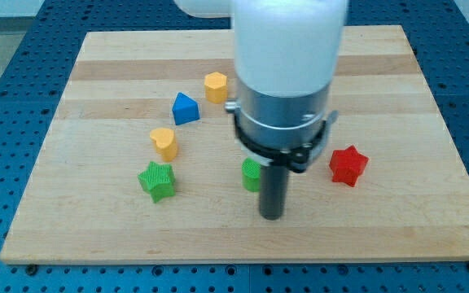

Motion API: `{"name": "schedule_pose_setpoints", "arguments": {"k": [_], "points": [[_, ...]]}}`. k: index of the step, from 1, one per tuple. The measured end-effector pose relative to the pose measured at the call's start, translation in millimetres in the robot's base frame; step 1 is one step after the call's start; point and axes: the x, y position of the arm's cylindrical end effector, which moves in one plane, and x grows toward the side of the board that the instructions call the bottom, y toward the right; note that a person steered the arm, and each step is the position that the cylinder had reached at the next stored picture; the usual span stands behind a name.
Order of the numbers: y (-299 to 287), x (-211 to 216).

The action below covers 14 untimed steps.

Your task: Move the green circle slightly towards the green star

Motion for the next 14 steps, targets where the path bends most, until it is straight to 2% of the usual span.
{"name": "schedule_pose_setpoints", "arguments": {"k": [1,2,4,7,10,14], "points": [[23.0,-64.8],[13.0,-85.7],[6.3,-82.9],[-23.7,-41.7],[7.7,-28.6],[-13.9,-29.4]]}}
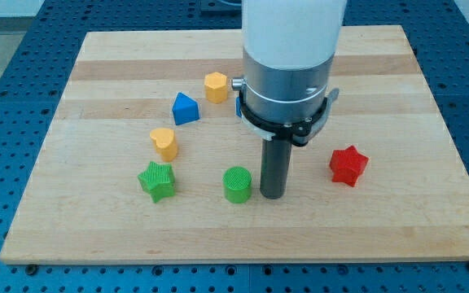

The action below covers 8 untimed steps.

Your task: Move the green circle slightly towards the green star

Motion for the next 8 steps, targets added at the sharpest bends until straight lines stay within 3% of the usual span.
{"name": "schedule_pose_setpoints", "arguments": {"k": [8], "points": [[-26.2,0.0]]}}
